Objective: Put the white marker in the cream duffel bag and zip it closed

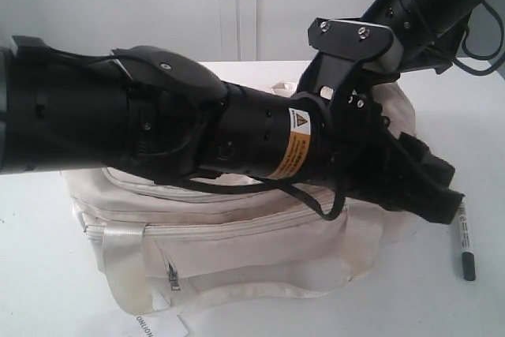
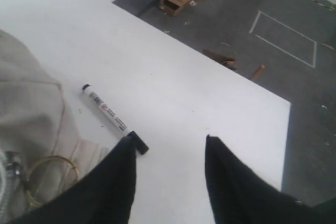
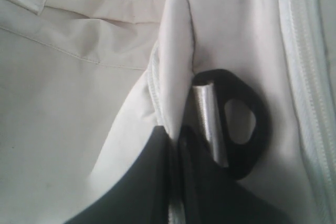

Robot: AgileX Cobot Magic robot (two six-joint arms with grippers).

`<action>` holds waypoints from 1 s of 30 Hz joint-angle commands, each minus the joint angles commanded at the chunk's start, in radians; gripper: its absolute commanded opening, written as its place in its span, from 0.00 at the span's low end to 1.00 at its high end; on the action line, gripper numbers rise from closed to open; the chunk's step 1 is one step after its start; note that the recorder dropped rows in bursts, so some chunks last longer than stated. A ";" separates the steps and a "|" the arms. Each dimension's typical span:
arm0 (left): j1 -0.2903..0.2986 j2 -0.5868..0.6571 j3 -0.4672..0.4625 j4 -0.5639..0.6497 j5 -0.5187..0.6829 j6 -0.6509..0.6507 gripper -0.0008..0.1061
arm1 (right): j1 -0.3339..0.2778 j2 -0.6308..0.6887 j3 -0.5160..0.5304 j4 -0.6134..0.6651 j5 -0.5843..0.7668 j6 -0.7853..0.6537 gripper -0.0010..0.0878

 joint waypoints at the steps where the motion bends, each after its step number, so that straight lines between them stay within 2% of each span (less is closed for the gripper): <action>1: 0.002 -0.014 0.000 0.000 0.018 0.005 0.43 | 0.000 0.000 0.000 0.000 0.004 0.000 0.01; 3: 0.015 -0.038 0.000 0.000 0.046 0.000 0.36 | 0.000 0.000 0.000 0.000 0.008 0.000 0.01; 8: 0.093 -0.086 0.000 0.000 0.055 -0.056 0.04 | 0.000 0.000 0.000 -0.020 0.026 0.000 0.01; 9: 0.112 -0.091 0.000 0.000 0.046 -0.072 0.01 | 0.000 0.000 0.000 -0.027 0.026 0.000 0.01; 15: 0.220 -0.106 0.000 0.000 -0.096 -0.100 0.01 | 0.000 0.000 0.000 -0.046 0.027 0.000 0.01; 18: 0.259 -0.106 0.021 0.000 -0.118 -0.100 0.01 | 0.000 0.000 0.000 -0.046 0.027 0.000 0.01; 22: 0.311 -0.106 0.048 -0.022 -0.102 -0.100 0.01 | 0.000 0.000 0.000 -0.046 0.027 0.000 0.01; 30: 0.388 -0.106 0.067 -0.064 0.014 -0.100 0.01 | 0.000 0.000 0.000 -0.049 0.025 0.000 0.01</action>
